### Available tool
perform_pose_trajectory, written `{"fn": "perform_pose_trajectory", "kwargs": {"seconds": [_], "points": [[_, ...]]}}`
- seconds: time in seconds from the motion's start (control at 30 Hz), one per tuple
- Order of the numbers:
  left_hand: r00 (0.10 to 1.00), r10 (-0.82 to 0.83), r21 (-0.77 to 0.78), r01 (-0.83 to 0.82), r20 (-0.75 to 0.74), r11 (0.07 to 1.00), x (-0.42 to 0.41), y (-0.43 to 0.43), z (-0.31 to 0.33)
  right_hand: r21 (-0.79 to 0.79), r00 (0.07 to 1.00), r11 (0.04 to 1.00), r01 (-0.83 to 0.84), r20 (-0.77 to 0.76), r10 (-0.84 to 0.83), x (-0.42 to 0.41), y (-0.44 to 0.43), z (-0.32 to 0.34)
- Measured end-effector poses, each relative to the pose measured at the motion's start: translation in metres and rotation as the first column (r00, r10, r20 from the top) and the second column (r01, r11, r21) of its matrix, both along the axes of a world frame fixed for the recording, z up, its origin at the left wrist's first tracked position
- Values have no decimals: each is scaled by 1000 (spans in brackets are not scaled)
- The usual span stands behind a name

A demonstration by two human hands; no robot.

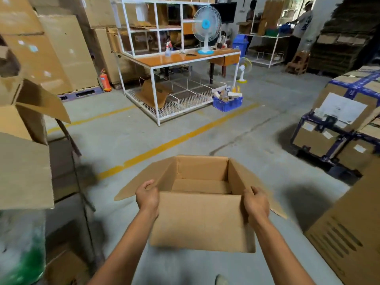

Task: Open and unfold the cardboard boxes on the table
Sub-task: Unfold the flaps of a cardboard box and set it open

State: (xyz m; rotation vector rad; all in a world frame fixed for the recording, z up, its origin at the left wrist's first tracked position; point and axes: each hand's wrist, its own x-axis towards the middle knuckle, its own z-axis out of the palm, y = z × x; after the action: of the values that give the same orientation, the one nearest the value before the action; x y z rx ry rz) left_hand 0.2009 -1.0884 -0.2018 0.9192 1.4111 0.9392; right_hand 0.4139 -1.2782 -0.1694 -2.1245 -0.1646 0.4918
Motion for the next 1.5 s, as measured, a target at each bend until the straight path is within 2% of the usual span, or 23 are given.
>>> {"fn": "perform_pose_trajectory", "kwargs": {"seconds": [0.17, 0.3, 0.53, 0.73, 0.87, 0.97, 1.03, 1.2, 1.37, 1.5], "points": [[991, 119, 2, -120, -58, 993, 61, 46, 6, -36, 996, 995, -89, -31, 88, 73, 72, -7], [977, 201, 14, -200, -68, 980, 95, 82, 11, -3, 990, 990, -141, -31, 141, 118, 132, 2], [949, 315, 121, -317, 36, 941, 118, 174, 30, 197, 994, 975, -107, 5, 108, 149, 246, 30], [913, 354, 296, -402, 203, 866, 130, 286, 75, 436, 995, 895, -97, 58, 80, 164, 379, 64], [881, 389, 393, -469, 270, 791, 129, 364, 123, 568, 992, 814, -123, 90, 87, 166, 476, 98], [868, 390, 498, -495, 307, 712, 118, 414, 167, 696, 987, 700, -163, 105, 125, 160, 545, 129], [861, 412, 569, -507, 297, 648, 108, 443, 193, 761, 980, 620, -193, 118, 161, 151, 586, 149], [839, 487, 699, -498, 240, 513, 70, 505, 249, 826, 955, 499, -262, 147, 257, 123, 674, 191], [731, 632, 758, -559, 258, 337, 29, 552, 294, 865, 886, 359, -351, 182, 427, 84, 758, 229], [651, 718, 788, -566, 247, 241, -8, 581, 316, 891, 803, 227, -393, 212, 558, 48, 827, 257]]}}
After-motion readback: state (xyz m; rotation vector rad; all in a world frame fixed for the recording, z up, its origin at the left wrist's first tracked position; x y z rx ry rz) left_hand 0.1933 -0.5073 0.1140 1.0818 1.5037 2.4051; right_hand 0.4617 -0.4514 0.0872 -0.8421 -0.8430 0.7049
